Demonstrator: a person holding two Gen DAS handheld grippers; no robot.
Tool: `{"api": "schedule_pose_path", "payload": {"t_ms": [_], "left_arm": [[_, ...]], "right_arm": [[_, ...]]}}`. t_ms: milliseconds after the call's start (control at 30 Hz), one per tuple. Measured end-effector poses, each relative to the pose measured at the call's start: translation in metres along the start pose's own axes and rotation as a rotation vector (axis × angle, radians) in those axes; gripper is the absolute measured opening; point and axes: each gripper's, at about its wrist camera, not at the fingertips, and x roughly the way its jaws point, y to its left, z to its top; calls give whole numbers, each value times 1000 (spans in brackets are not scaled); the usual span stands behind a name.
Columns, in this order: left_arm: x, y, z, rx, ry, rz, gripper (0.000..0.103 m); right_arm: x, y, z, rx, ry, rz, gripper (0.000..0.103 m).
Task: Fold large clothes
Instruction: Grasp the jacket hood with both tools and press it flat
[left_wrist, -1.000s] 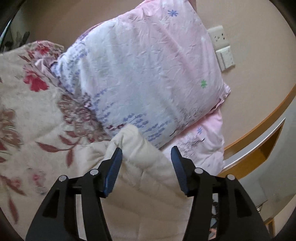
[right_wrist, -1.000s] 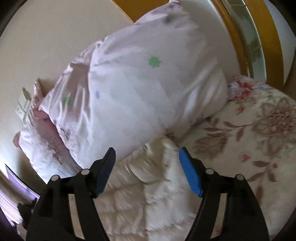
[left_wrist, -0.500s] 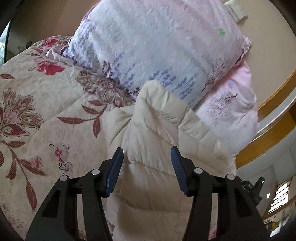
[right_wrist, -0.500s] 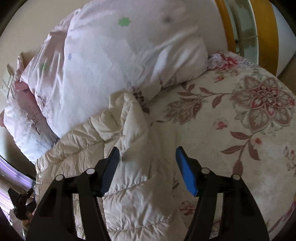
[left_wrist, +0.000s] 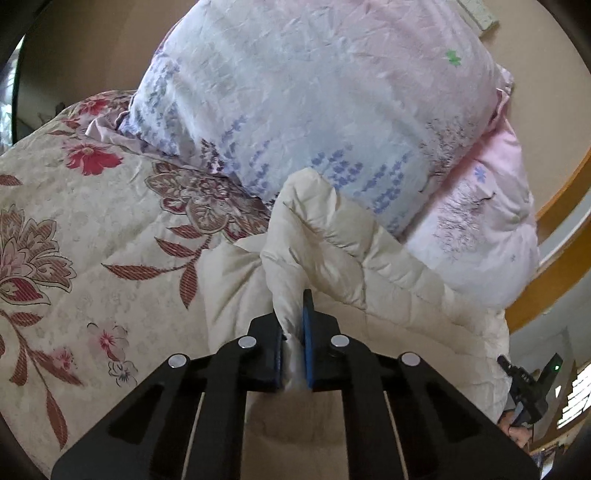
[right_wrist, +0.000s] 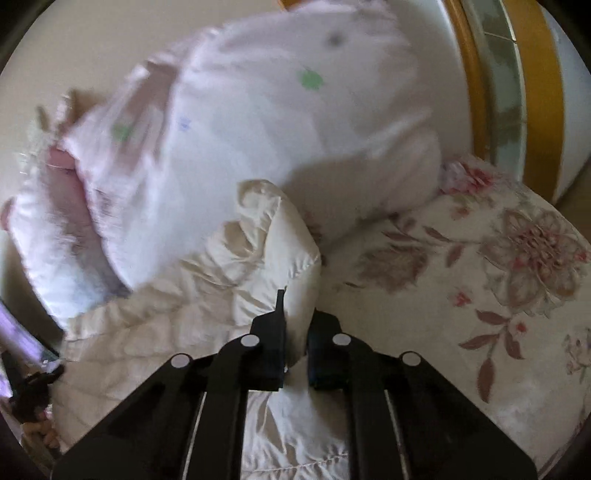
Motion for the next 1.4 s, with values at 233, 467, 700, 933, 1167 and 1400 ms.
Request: {"api": "schedule_pose_path", "payload": {"t_ms": [233,467,700,933,1167,1400], "left_arm": [[20,6,-7,-20,15,67,7],[21,4,-12,-35,-12,83,7],[-29,-23,-6,34,-191,59,24],[-2,-59,-14,130,-100,-5,43],[30,-37,-14,68,-48,32,42],[50,-36,-17,83,-34,81,42]], "right_arm": [[38,-17,-22,64,99,-131,9],[39,-4,-27,22,91,-238,22],[-8,19,0,-29,-69,-104,46],[28,38,5,-47,52,-78,46],[60,34,4,-33,114,-139,49],[87,43,0,-85,155,-197,51]]}}
